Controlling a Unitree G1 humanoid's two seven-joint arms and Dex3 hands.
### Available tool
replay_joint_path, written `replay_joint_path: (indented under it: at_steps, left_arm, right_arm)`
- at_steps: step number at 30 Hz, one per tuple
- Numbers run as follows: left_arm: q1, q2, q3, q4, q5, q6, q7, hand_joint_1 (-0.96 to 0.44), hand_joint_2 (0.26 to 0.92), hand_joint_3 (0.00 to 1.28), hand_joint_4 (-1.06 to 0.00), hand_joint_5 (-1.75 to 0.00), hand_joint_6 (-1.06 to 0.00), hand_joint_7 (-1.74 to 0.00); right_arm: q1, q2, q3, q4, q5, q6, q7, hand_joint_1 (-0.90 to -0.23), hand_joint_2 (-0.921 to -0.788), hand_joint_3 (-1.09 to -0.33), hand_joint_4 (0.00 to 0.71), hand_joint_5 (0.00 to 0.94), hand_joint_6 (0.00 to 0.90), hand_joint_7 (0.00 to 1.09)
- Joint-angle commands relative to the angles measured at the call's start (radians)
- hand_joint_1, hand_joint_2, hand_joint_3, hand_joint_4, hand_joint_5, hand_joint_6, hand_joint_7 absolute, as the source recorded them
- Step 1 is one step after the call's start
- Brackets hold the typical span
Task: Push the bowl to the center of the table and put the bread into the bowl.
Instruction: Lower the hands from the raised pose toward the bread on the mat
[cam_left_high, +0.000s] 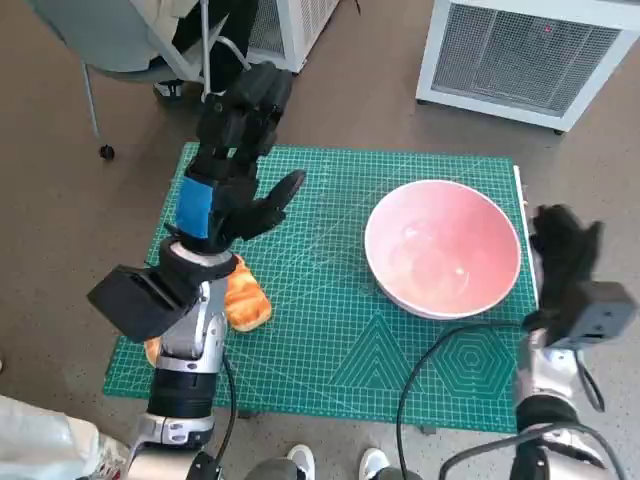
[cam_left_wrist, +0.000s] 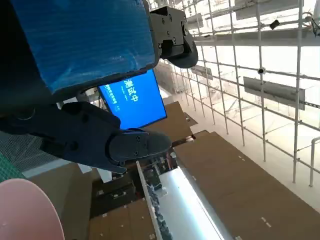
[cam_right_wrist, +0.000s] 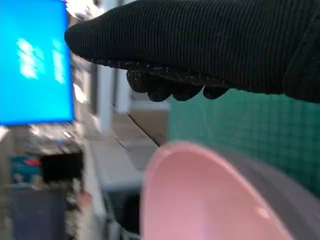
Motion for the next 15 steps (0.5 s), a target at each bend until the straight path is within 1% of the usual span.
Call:
replay_joint_path:
  at_steps: [1,5,10,15]
  left_arm:
    - [-0.004,0.016,0.009,0.008,-0.01,-0.004,-0.009,-0.38,0.921,0.37,-0.23,-0.02,0.0,-0.68]
    - [-0.003,0.02,0.014,0.011,-0.012,-0.007,-0.014,-0.38,0.921,0.37,-0.23,-0.02,0.0,-0.68]
    - [0.004,0.025,0.017,0.009,-0.01,-0.015,-0.015,-0.39,0.921,0.37,-0.23,-0.01,0.0,-0.68]
    - [0.011,0.03,0.02,0.006,-0.006,-0.024,-0.013,-0.39,0.921,0.36,-0.23,-0.01,0.0,-0.69]
  right_arm:
    - [-0.017,0.035,-0.005,0.02,0.013,0.062,0.033,-0.555,-0.921,-0.84,0.306,0.004,0.189,0.34]
    - [-0.036,0.055,-0.009,0.023,0.016,0.087,0.04,-0.56,-0.921,-0.823,0.308,0.004,0.197,0.34]
    - [-0.061,0.077,-0.008,0.024,0.013,0.108,0.042,-0.53,-0.921,-0.826,0.311,0.004,0.203,0.34]
    - [-0.084,0.097,0.001,0.024,0.003,0.119,0.04,-0.509,-0.921,-0.835,0.315,0.006,0.204,0.34]
